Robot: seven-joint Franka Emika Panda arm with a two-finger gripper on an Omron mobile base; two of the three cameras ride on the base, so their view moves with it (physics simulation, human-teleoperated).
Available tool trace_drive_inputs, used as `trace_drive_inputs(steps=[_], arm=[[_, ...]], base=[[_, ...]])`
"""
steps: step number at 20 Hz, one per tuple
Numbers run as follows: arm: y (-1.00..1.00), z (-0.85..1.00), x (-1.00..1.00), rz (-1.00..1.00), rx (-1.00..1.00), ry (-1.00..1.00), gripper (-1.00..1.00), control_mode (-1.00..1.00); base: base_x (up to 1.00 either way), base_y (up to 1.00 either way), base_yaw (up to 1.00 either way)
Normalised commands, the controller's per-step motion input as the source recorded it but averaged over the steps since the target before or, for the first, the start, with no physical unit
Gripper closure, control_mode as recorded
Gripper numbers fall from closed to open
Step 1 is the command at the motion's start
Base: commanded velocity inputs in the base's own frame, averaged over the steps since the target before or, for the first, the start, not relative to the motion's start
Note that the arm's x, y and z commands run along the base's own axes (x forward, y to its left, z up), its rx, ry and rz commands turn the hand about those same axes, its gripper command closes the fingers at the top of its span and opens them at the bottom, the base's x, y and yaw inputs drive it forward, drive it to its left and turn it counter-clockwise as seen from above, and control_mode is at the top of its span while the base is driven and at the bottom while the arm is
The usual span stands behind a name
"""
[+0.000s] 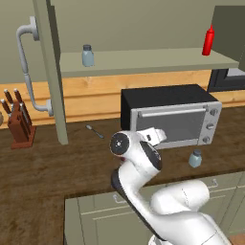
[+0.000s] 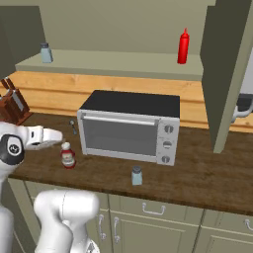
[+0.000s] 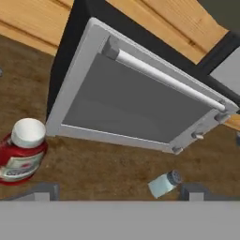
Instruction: Put the shaker and condiment bottle from the counter next to their counterparts in the cabinet.
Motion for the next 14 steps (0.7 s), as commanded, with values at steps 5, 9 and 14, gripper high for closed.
trace_drive_inputs(steps=[5, 9, 14], arm=[[0.16, -0.06, -0.31, 0.0, -0.08, -0.35, -1.0, -1.0], [0.32, 0.0, -0.04, 0.0, -0.09, -0.36, -1.0, -1.0], [0.23, -0.03, 0.0, -0.01, -0.07, -0.41, -1.0, -1.0]], base=[[0.0, 0.0, 0.0], [0.0, 0.0, 0.0], [0.0, 0.0, 0.0]])
